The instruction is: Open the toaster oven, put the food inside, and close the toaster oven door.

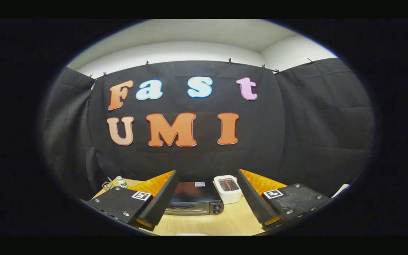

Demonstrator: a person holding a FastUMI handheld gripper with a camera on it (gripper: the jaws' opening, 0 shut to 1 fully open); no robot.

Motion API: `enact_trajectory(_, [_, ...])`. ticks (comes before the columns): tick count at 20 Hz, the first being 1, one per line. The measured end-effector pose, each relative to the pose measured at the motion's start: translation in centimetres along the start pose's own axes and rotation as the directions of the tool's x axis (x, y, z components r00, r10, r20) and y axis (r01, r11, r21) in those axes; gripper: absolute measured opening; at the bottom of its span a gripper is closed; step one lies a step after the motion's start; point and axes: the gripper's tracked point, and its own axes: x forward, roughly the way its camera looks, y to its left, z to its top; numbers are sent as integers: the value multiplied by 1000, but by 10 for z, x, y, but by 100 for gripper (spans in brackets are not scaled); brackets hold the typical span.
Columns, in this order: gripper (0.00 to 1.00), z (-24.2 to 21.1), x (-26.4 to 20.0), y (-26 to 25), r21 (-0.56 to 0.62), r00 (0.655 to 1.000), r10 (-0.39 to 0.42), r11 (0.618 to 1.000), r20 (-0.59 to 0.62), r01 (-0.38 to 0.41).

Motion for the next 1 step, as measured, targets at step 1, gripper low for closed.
enact_trajectory(1, [99, -3, -4, -6, -1, 1000, 6, 1000, -6, -6])
